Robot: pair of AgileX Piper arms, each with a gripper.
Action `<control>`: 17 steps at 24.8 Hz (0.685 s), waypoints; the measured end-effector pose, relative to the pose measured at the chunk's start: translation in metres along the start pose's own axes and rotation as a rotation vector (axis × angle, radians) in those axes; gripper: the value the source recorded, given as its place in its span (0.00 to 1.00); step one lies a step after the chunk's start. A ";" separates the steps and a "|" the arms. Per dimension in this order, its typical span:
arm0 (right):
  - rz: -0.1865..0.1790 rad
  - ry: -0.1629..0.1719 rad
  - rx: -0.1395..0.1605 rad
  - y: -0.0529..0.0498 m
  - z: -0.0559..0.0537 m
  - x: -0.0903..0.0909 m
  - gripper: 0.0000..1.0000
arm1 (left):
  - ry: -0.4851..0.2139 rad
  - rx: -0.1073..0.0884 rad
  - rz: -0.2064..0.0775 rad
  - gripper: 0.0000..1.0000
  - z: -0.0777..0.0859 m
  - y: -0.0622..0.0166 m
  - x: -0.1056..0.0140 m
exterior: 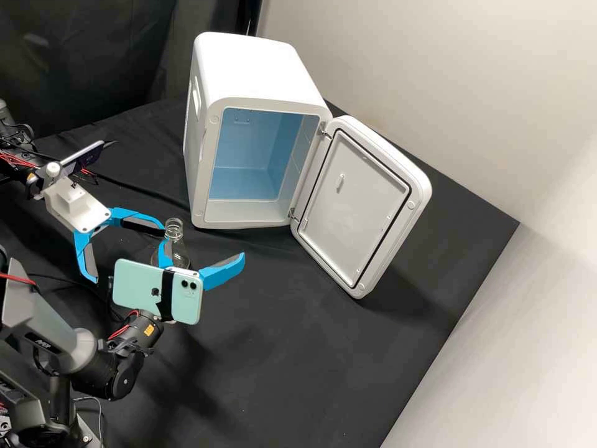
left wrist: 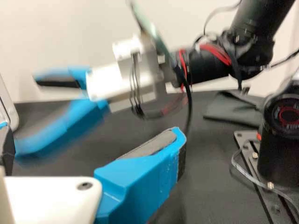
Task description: Place the flask in the incubator
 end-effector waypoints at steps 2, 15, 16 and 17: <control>-0.035 0.007 -0.018 -0.003 0.001 -0.003 1.00 | -0.001 0.000 0.007 1.00 0.000 0.0007 0.000; 0.088 -0.035 0.024 0.018 -0.009 -0.019 1.00 | -0.003 0.000 0.017 1.00 0.001 0.0031 -0.001; 0.094 -0.032 0.032 0.019 -0.010 -0.019 1.00 | -0.003 0.000 0.018 1.00 0.001 0.0033 -0.001; 0.098 -0.030 0.037 0.019 -0.011 -0.020 1.00 | -0.003 0.000 0.019 1.00 0.001 0.0034 -0.001</control>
